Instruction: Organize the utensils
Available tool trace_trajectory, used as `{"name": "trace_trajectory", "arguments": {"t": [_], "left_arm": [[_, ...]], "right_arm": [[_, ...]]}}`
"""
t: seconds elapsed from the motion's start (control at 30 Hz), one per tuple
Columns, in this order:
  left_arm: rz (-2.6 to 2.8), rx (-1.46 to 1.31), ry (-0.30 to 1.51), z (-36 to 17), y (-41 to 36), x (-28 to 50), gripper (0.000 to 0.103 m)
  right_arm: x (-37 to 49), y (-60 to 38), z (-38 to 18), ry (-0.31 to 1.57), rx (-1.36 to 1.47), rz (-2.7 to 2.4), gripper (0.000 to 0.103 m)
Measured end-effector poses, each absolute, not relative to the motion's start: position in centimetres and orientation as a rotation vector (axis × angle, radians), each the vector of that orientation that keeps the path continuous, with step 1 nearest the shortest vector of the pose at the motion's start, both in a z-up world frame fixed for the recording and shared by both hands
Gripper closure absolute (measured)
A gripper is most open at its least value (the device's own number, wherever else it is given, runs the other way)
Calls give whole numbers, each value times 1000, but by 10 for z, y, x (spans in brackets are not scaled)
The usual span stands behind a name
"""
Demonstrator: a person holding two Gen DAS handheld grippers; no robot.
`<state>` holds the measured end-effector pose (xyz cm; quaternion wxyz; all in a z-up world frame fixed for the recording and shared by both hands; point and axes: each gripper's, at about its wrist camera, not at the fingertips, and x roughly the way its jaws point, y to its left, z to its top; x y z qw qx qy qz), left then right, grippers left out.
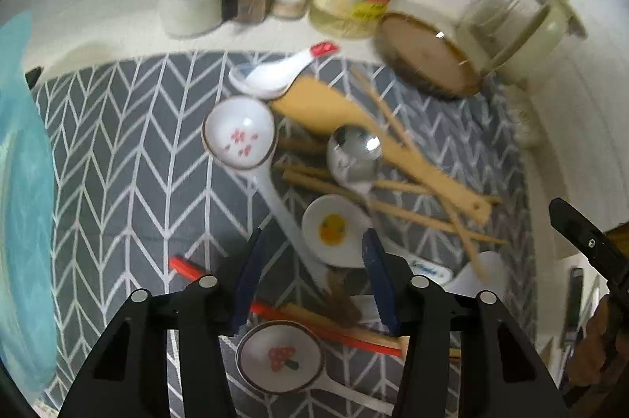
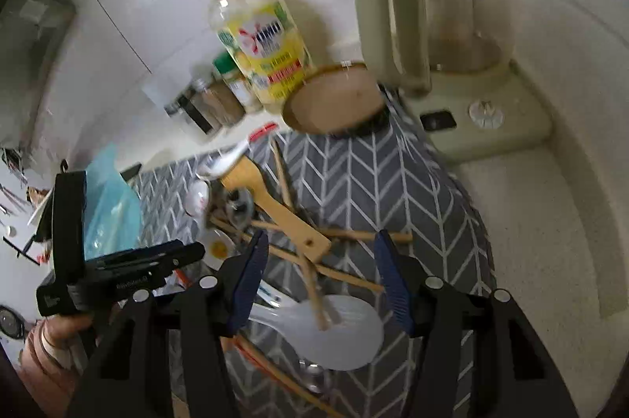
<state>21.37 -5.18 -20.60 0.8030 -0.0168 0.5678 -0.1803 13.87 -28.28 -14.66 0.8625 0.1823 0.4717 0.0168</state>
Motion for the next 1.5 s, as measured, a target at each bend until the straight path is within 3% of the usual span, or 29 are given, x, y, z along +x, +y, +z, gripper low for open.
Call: {"name": "trace_trajectory", "arguments": {"t": [0.03, 0.1, 0.23, 0.43, 0.57, 0.6, 0.67, 0.8, 0.9, 1.03, 1.13, 1.27, 1.3, 1.4, 1.5], "left_arm": [[-376, -34, 1231, -213, -53, 215, 54], [-380, -38, 1251, -223, -58, 216, 69], [-353, 17, 1189, -225, -71, 213, 71], [-332, -77, 1185, -217, -48, 229, 89], [-302, -49, 1162, -200, -33, 237, 88], [-301, -43, 1163, -196, -31, 237, 88], [-296, -23, 1154, -189, -30, 235, 88], [-312, -19, 1148, -179, -25, 225, 88], [-307, -11, 1169, -182, -24, 224, 87], [-269, -44, 1200, -191, -20, 221, 74], [-227, -45, 1190, -193, -17, 216, 55], [-248, -80, 1180, -206, -23, 227, 54], [-251, -81, 1185, -211, -26, 230, 71], [-284, -142, 1153, -215, -30, 236, 90], [-308, -178, 1141, -203, -30, 234, 95]], "right_arm": [[138, -286, -151, 1000, 390, 40, 48], [139, -288, -157, 1017, 401, 46, 48], [141, -289, -163, 1030, 396, 65, 48], [138, -288, -173, 1060, 404, 70, 48], [141, -280, -186, 1088, 388, 93, 49], [142, -274, -189, 1095, 374, 116, 59], [147, -263, -195, 1110, 330, 159, 67], [158, -238, -209, 1109, 166, 162, 70], [158, -222, -213, 1051, -6, 123, 93], [158, -234, -207, 1056, 86, 84, 96], [153, -253, -201, 1056, 277, 106, 96], [146, -270, -192, 1034, 441, 142, 96], [146, -269, -189, 1027, 453, 145, 96], [145, -275, -178, 1000, 514, 139, 96], [142, -282, -168, 967, 588, 138, 96]]}}
